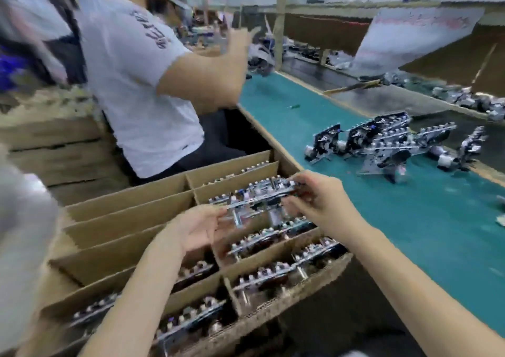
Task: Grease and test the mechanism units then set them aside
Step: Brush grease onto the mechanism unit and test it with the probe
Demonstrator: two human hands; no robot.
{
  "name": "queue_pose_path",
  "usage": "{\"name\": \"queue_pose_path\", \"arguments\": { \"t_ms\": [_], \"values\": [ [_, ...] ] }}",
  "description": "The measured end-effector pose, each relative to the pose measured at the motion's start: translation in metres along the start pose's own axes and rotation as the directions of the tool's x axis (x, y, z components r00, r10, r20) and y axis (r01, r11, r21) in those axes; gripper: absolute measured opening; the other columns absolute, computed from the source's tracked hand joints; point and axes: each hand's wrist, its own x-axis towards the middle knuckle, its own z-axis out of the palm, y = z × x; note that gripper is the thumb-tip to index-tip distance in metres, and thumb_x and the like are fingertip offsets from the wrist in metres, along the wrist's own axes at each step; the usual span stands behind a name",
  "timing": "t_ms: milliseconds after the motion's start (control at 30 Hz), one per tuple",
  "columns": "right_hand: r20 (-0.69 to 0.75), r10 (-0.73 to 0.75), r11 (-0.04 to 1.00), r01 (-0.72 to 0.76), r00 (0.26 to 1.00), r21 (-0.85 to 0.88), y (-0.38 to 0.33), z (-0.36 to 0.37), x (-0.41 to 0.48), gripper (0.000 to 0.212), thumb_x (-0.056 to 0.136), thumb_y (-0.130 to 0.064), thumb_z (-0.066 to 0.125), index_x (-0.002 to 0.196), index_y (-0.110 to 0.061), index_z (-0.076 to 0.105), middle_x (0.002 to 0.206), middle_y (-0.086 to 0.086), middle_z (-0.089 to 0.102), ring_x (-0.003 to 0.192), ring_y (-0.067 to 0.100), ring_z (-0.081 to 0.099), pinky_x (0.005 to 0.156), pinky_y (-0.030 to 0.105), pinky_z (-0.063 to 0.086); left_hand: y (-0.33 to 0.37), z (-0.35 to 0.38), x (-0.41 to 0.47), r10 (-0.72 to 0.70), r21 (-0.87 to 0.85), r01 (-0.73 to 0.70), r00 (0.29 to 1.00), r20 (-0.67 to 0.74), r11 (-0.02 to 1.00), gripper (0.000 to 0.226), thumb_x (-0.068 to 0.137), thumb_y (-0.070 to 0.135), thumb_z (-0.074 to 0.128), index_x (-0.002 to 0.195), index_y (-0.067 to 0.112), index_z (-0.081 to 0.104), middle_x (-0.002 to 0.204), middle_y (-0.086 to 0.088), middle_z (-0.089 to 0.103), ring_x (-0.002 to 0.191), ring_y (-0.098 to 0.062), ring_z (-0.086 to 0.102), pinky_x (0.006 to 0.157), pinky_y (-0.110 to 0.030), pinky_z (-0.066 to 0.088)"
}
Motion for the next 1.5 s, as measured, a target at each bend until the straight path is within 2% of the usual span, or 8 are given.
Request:
{"name": "queue_pose_path", "arguments": {
  "t_ms": [133,267,667,833,967,1100,1200,1500],
  "values": [
    [0.113,0.004,0.994,-0.017,0.994,0.11,-0.026,0.057,0.026,0.025,0.077,-0.012,0.074,0.094,-0.001,0.057,0.08,0.006,0.06,0.079,0.027,0.061,0.072,0.032,0.047,0.017,-0.058,-0.031,0.225,0.386,-0.133,0.953,-0.201,0.913,0.018,0.093,-0.002,0.048,0.097,-0.001,0.065,0.08,-0.01,0.072,0.067,-0.017,0.07,0.061,-0.021,0.057],
    [0.184,0.032,0.99,-0.056,0.982,0.131,-0.046,0.104,0.057,0.03,0.08,-0.021,0.072,0.083,-0.012,0.043,0.075,0.004,0.053,0.072,0.02,0.047,0.062,0.027,0.032,0.038,-0.083,-0.051,0.576,0.547,-0.329,0.729,-0.371,0.769,0.018,0.097,0.012,0.047,0.098,0.009,0.065,0.08,0.001,0.066,0.064,-0.004,0.065,0.064,-0.016,0.053],
    [0.456,-0.041,0.936,-0.126,0.889,0.33,-0.122,0.227,0.09,0.034,0.08,-0.023,0.072,0.072,-0.015,0.039,0.068,-0.002,0.046,0.059,0.01,0.04,0.048,0.015,0.03,0.049,-0.17,-0.13,0.705,0.762,-0.144,0.517,-0.486,0.631,0.006,0.083,0.003,0.066,0.079,0.006,0.07,0.067,-0.008,0.062,0.063,-0.016,0.055,0.066,-0.022,0.048],
    [0.665,0.003,0.987,-0.109,0.747,0.118,-0.121,0.265,0.069,0.027,0.085,-0.025,0.066,0.094,-0.009,0.047,0.101,0.014,0.057,0.091,0.029,0.054,0.071,0.029,0.04,0.031,-0.194,-0.128,0.52,0.784,0.273,0.621,-0.587,0.558,0.015,0.076,-0.002,0.074,0.063,0.002,0.069,0.056,-0.01,0.057,0.057,-0.022,0.052,0.064,-0.033,0.041],
    [0.696,0.069,0.996,-0.006,0.715,-0.092,-0.112,0.27,0.061,0.033,0.085,-0.026,0.065,0.11,-0.008,0.053,0.115,0.015,0.057,0.104,0.033,0.054,0.081,0.035,0.044,0.008,-0.196,-0.103,0.372,0.775,0.468,0.69,-0.62,0.425,0.018,0.078,-0.001,0.073,0.093,-0.01,0.07,0.107,-0.025,0.067,0.102,-0.035,0.061,0.084,-0.037,0.045],
    [0.702,0.045,0.99,0.063,0.71,-0.127,-0.118,0.273,0.061,0.033,0.088,-0.024,0.06,0.114,-0.005,0.055,0.115,0.017,0.058,0.105,0.035,0.054,0.082,0.036,0.045,0.002,-0.192,-0.095,0.316,0.761,0.559,0.694,-0.646,0.328,0.008,0.082,0.002,0.069,0.075,0.001,0.068,0.101,-0.023,0.065,0.079,-0.021,0.059,0.073,-0.029,0.043],
    [0.745,0.02,0.999,0.012,0.666,-0.037,-0.119,0.267,0.066,0.033,0.09,-0.025,0.057,0.115,-0.004,0.058,0.113,0.017,0.061,0.103,0.034,0.056,0.085,0.034,0.046,0.009,-0.188,-0.089,0.36,0.773,0.503,0.69,-0.628,0.386,0.032,0.084,0.006,0.067,0.116,0.003,0.065,0.122,-0.012,0.062,0.105,-0.026,0.059,0.09,-0.032,0.045],
    [0.33,0.098,0.945,-0.192,0.939,0.265,-0.068,0.142,0.084,0.024,0.09,-0.019,0.058,0.108,-0.007,0.066,0.104,0.008,0.067,0.091,0.015,0.058,0.077,0.023,0.043,0.03,-0.072,-0.017,0.724,0.932,-0.15,0.674,-0.147,0.33,0.018,0.087,0.009,0.063,0.103,0.009,0.072,0.099,-0.002,0.07,0.086,-0.007,0.057,0.076,-0.015,0.038]
  ]
}}
